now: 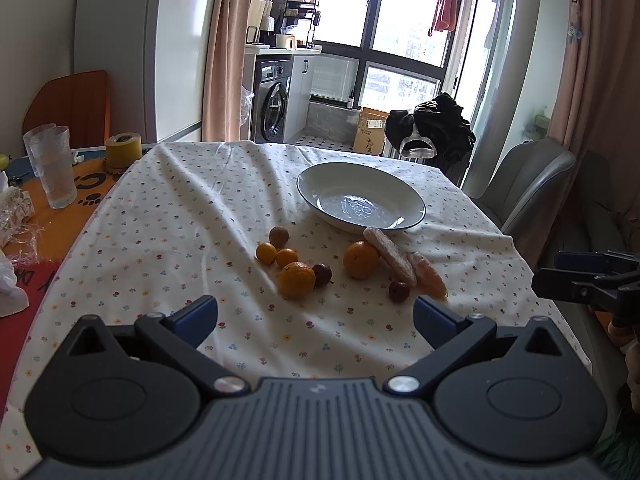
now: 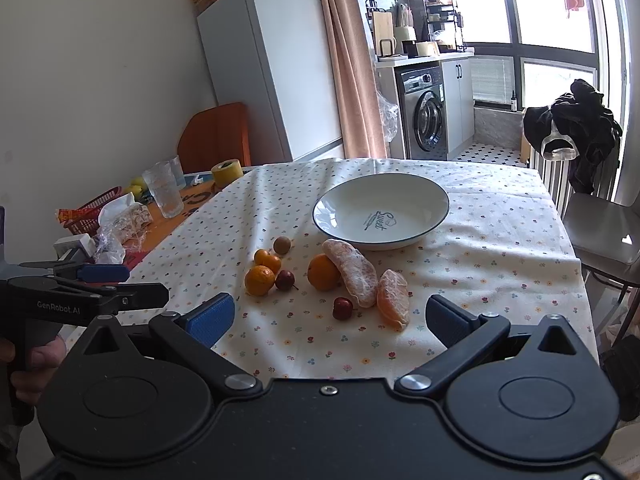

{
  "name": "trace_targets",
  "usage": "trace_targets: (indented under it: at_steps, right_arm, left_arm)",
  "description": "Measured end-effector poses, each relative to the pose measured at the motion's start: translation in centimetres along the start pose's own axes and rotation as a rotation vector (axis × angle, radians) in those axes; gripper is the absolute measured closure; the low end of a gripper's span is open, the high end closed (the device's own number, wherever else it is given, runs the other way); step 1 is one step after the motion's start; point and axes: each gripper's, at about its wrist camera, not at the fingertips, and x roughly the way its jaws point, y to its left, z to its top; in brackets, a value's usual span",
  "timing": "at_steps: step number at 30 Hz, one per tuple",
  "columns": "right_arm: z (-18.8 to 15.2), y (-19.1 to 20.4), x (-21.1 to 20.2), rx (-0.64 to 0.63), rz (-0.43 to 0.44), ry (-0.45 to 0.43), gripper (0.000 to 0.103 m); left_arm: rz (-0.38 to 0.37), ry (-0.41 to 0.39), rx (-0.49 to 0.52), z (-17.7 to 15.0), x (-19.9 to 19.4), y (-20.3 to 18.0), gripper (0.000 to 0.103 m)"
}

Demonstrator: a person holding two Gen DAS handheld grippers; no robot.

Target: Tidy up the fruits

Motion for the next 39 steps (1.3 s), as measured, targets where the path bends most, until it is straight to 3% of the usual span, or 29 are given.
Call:
trace_targets:
  at_steps: [29, 39]
  right_arm:
    - [-0.2, -0.4, 0.6, -0.003, 0.010, 0.003, 0.000]
    - [-0.3, -1.4, 2.6, -0.012, 0.034, 0.021, 0.000]
  left_arm:
    - [-0.009, -0.028, -0.008, 0.2, 0.3, 0.0, 0.000]
    - [-0.003, -0.008, -0.027, 0.2, 2.8, 0.4, 0.000]
